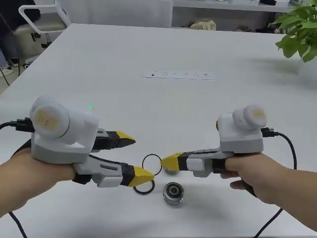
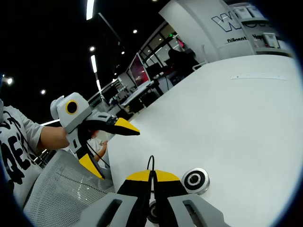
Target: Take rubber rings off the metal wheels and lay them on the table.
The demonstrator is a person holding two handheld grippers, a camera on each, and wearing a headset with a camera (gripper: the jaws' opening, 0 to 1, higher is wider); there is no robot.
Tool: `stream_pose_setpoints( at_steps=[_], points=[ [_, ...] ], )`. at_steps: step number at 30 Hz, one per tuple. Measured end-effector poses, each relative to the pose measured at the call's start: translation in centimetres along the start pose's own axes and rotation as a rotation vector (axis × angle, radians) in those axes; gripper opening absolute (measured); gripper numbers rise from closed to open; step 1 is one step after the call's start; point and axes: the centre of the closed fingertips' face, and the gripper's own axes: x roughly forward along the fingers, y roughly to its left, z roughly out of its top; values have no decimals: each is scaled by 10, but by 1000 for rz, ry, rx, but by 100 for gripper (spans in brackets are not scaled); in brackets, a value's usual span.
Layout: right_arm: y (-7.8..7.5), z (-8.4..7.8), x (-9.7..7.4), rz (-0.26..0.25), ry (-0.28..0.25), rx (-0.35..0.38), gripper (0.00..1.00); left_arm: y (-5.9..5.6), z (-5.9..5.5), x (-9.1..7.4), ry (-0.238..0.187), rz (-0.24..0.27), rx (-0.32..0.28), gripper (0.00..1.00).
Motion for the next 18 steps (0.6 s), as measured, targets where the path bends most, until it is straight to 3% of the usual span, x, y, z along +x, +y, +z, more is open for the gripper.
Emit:
stream_pose_setpoints(
  at_steps=[18],
  points=[
    [10, -17, 18, 32, 73, 1, 0, 1, -15, -21, 4, 39, -15, 61]
  ],
)
